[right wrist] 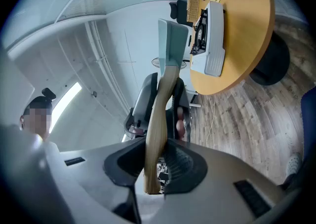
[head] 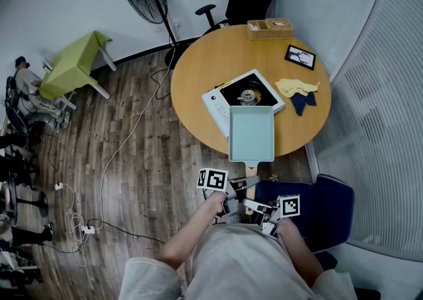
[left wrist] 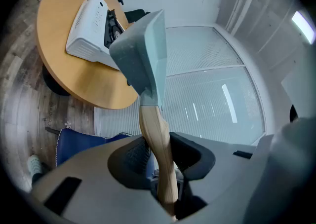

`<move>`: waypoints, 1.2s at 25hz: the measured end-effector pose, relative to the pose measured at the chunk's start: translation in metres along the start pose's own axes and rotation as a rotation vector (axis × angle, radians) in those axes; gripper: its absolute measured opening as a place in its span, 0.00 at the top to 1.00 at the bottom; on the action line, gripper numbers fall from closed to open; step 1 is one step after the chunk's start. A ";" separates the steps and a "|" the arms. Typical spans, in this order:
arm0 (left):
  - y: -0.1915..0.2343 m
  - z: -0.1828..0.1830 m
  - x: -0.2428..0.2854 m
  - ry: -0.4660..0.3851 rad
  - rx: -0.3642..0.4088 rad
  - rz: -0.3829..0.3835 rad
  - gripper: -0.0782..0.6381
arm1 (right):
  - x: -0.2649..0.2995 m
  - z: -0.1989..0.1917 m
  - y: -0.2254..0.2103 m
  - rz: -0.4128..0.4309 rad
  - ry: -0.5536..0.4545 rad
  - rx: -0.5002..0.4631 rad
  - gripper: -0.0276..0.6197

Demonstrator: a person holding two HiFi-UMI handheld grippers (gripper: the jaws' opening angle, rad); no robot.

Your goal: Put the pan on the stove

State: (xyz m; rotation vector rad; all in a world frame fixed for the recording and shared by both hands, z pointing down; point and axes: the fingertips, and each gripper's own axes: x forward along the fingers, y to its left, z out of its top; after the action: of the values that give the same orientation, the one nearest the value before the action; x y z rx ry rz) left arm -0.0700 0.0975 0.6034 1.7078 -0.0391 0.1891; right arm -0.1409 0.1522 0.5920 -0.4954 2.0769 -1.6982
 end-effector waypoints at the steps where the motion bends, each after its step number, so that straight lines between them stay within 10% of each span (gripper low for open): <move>1: 0.001 0.003 0.003 -0.004 -0.003 0.002 0.70 | -0.003 0.003 -0.003 -0.001 0.001 0.002 0.80; 30: 0.016 0.074 0.061 -0.205 -0.071 0.036 0.69 | -0.040 0.088 -0.022 0.056 0.168 0.013 0.78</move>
State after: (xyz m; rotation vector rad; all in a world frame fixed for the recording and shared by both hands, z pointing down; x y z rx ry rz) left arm -0.0040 0.0276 0.6184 1.6513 -0.2262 0.0381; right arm -0.0606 0.0949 0.6021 -0.2965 2.1719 -1.7734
